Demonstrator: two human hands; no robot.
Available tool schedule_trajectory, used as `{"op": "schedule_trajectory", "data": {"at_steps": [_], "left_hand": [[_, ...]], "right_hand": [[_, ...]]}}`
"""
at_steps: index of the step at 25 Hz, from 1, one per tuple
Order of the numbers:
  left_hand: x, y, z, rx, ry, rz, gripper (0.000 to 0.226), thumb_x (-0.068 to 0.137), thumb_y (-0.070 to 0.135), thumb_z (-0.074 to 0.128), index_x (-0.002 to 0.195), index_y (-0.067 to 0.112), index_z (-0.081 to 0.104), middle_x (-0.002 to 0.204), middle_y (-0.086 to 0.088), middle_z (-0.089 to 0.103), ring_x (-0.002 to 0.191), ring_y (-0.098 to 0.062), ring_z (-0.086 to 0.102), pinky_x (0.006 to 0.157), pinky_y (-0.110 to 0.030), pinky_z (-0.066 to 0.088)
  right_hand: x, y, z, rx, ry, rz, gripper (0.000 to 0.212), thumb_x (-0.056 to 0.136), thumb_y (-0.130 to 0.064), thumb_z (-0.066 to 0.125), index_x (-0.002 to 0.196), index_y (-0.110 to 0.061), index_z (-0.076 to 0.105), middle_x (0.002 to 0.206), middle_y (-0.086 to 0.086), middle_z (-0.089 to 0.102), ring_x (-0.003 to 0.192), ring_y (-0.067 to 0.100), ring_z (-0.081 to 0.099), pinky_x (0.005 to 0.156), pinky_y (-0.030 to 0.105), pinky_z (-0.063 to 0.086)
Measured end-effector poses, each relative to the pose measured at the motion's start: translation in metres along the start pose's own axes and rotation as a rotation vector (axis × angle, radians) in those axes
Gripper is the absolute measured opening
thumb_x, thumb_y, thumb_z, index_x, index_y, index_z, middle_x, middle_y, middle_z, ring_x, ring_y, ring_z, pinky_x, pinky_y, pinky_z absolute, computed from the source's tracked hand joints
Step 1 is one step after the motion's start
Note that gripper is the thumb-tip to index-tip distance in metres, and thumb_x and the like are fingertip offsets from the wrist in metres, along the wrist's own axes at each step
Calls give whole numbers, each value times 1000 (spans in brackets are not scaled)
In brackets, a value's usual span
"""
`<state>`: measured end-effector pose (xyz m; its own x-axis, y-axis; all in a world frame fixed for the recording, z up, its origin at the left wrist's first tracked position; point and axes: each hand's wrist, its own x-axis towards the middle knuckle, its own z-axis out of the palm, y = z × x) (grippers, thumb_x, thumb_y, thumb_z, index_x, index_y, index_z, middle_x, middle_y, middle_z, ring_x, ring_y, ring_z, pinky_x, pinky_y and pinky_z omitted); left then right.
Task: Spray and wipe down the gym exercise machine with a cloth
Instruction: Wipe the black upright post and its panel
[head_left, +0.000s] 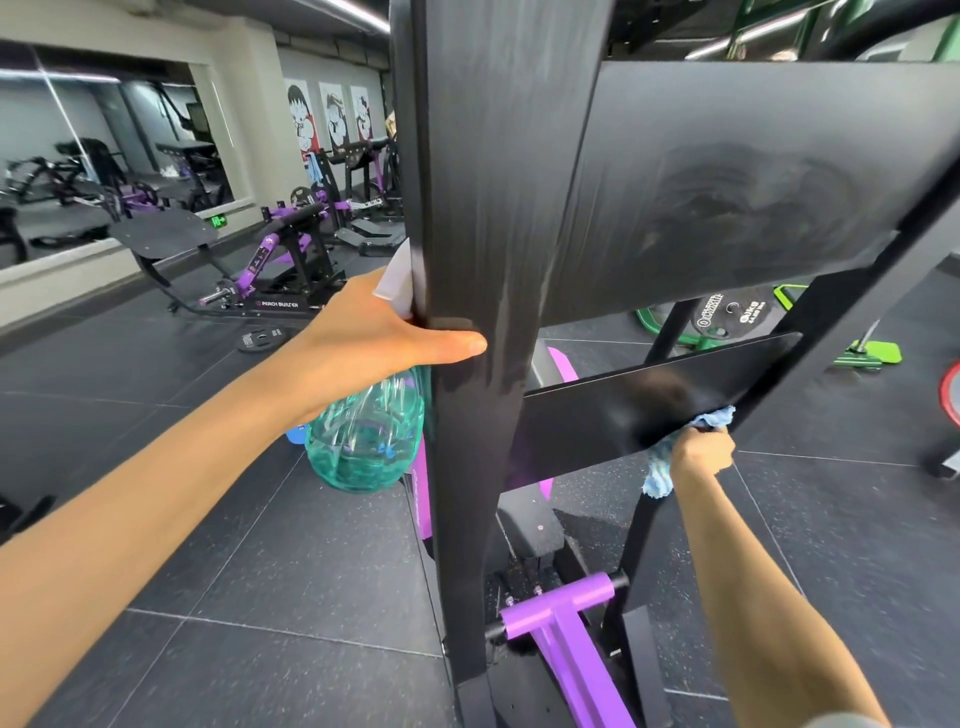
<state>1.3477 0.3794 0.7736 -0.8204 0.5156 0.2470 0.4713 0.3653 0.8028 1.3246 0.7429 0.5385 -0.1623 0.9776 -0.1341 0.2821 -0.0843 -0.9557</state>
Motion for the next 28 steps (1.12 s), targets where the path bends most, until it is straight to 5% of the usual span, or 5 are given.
{"op": "schedule_trajectory", "data": {"at_steps": [6, 10, 14, 21, 28], "left_hand": [[-4, 4, 1, 0, -9, 42, 42, 81, 16, 77, 96, 49, 56, 88, 28, 71, 79, 14, 65, 61, 1, 43], [-4, 4, 3, -2, -17, 47, 44, 82, 13, 75, 95, 49, 53, 77, 36, 67, 74, 18, 63, 59, 3, 42], [-3, 3, 2, 13, -29, 43, 45, 82, 13, 75, 96, 49, 52, 76, 36, 67, 74, 20, 62, 58, 4, 40], [-3, 3, 2, 6, -12, 31, 39, 80, 19, 76, 98, 46, 55, 80, 32, 69, 74, 19, 62, 64, -2, 46], [-1, -2, 1, 53, 35, -8, 41, 73, 32, 84, 108, 33, 62, 99, 15, 72, 90, 4, 66, 81, -12, 49]], "right_hand": [[-7, -13, -21, 89, 178, -292, 20, 86, 0, 45, 94, -1, 63, 76, 19, 57, 72, 29, 51, 76, 39, 43], [1, -15, -32, 32, 68, -341, 37, 94, -3, 41, 127, -11, 54, 101, 9, 56, 91, 25, 51, 81, 27, 36], [-12, -19, -18, 71, 106, -54, 28, 90, -3, 45, 106, -9, 67, 110, 21, 62, 104, 39, 58, 88, 39, 44], [-162, 46, -6, 177, -201, -574, 19, 78, 13, 63, 89, 0, 73, 84, 0, 57, 73, 17, 56, 67, 5, 36], [-72, -30, -43, 30, 107, -408, 14, 88, -4, 54, 89, 2, 67, 96, 19, 58, 81, 34, 56, 74, 34, 38]]}}
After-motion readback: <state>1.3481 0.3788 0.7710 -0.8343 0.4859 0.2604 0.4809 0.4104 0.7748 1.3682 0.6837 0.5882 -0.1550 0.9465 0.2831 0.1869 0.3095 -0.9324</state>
